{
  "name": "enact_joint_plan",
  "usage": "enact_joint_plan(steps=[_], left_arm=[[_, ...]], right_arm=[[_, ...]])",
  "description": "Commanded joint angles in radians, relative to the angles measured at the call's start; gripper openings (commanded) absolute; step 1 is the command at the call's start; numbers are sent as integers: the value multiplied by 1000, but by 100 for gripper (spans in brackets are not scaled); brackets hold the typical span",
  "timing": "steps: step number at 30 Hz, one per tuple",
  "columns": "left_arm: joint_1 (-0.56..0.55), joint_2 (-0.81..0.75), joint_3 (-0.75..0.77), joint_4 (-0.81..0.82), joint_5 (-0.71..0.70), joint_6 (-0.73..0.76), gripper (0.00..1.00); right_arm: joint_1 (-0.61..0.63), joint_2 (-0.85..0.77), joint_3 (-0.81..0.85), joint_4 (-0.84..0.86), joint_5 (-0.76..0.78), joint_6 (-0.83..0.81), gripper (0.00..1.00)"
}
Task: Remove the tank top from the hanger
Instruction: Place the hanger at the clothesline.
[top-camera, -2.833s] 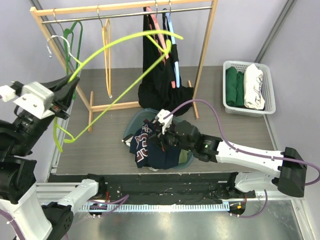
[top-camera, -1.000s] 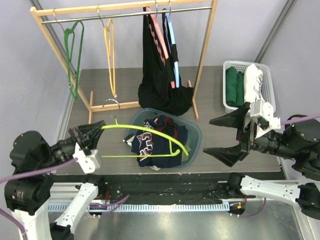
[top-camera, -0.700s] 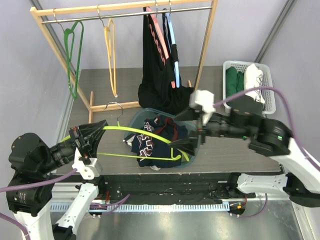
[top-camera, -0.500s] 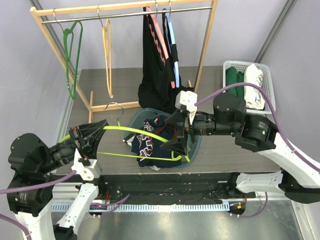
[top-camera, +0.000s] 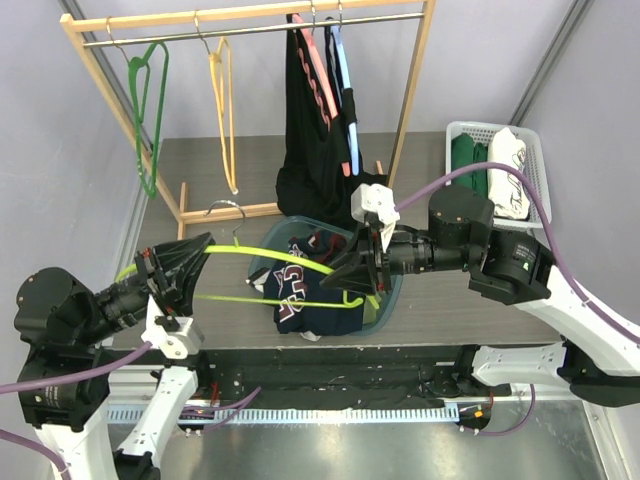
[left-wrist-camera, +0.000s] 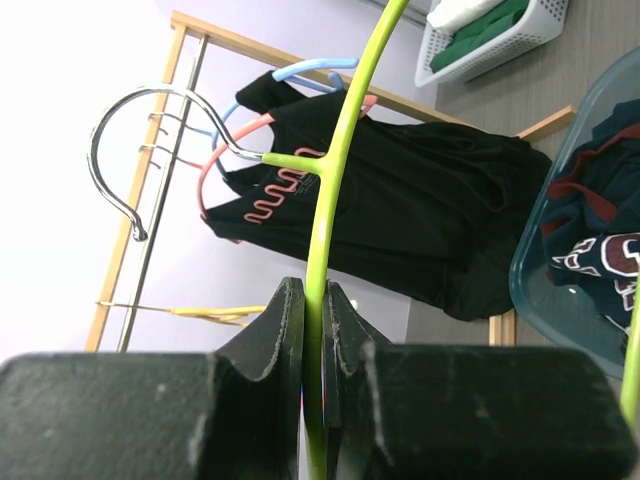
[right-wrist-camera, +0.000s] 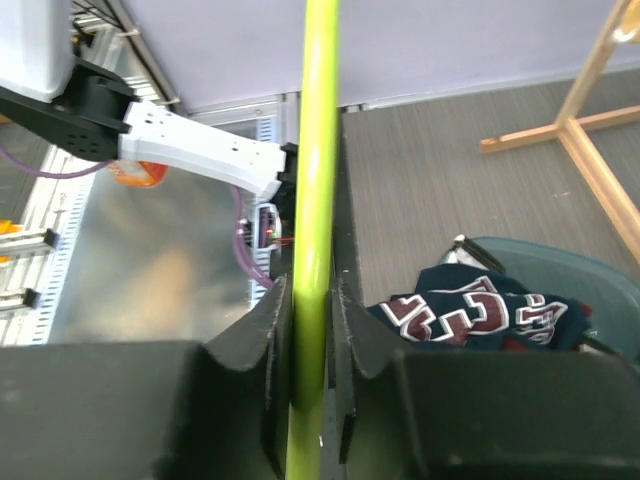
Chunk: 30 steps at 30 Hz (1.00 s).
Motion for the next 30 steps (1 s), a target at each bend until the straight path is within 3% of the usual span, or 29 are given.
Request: enact_joint_plan(steps=[1, 3, 5, 8, 10, 11, 13, 14, 18, 22, 25, 30], left_arm=[[13, -7, -16, 128, 53, 18, 0], [15, -10, -27, 146, 57, 35, 0], [17, -19, -42, 181, 54, 29, 2], [18, -30, -53, 217, 40, 15, 18], [18, -36, -62, 232, 31, 12, 21], [18, -41, -70, 247, 26, 12, 28], [18, -50, -78, 269, 0, 9, 58], [18, -54, -84, 289, -12, 6, 97], [17, -59, -76, 384, -123, -80, 100], [18, -48, -55, 534, -285, -371, 100], [18, -19, 3, 531, -405, -537, 100], [17, 42, 65, 505, -473, -701, 100]], right_arm=[[1, 4, -13, 60, -42, 44, 12], [1, 1, -8, 63, -41, 58, 1], [1, -5, 2, 63, -30, 65, 1], [0, -30, 19, 50, 31, 70, 1], [1, -45, 30, 31, 86, 62, 1], [0, -47, 56, -11, 107, 59, 1], [3, -48, 99, -64, 178, 49, 1], [1, -53, 146, -117, 203, 41, 1], [0, -59, 277, -245, 360, 22, 1], [1, -38, 401, -331, 449, 6, 1], [1, -10, 465, -372, 553, -27, 1], [1, 69, 522, -386, 734, -50, 1]])
